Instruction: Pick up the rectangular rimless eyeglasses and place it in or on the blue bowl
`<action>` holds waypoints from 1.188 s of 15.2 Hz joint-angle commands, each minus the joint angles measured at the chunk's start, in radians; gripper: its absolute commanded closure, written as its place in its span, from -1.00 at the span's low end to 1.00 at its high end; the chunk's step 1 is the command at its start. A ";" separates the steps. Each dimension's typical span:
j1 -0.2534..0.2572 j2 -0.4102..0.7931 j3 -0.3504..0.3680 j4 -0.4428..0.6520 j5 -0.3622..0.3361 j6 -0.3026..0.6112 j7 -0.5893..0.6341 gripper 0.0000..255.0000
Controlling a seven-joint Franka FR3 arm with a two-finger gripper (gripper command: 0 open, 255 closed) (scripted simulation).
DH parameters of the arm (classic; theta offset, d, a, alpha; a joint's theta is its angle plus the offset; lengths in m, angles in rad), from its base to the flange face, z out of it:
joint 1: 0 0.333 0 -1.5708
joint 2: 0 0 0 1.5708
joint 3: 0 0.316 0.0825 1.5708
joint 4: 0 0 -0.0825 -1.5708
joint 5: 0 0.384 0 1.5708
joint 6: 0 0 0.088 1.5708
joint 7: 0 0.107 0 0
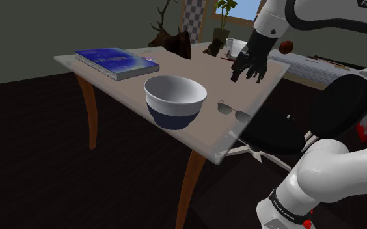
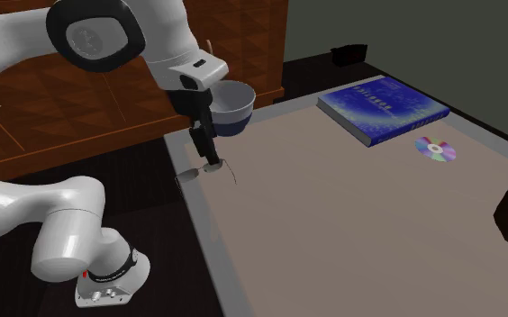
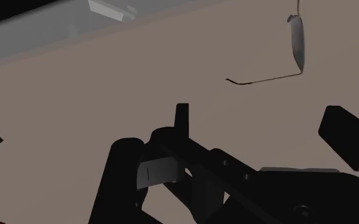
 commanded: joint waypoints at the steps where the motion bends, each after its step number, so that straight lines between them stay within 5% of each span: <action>1: 0.000 0.000 0.000 0.000 0.000 0.000 0.000 -1.00; 9: 0.135 -0.016 -0.029 -0.173 0.062 0.003 -0.214 -1.00; 18: 0.135 -0.021 -0.029 -0.278 0.062 0.103 -0.213 -1.00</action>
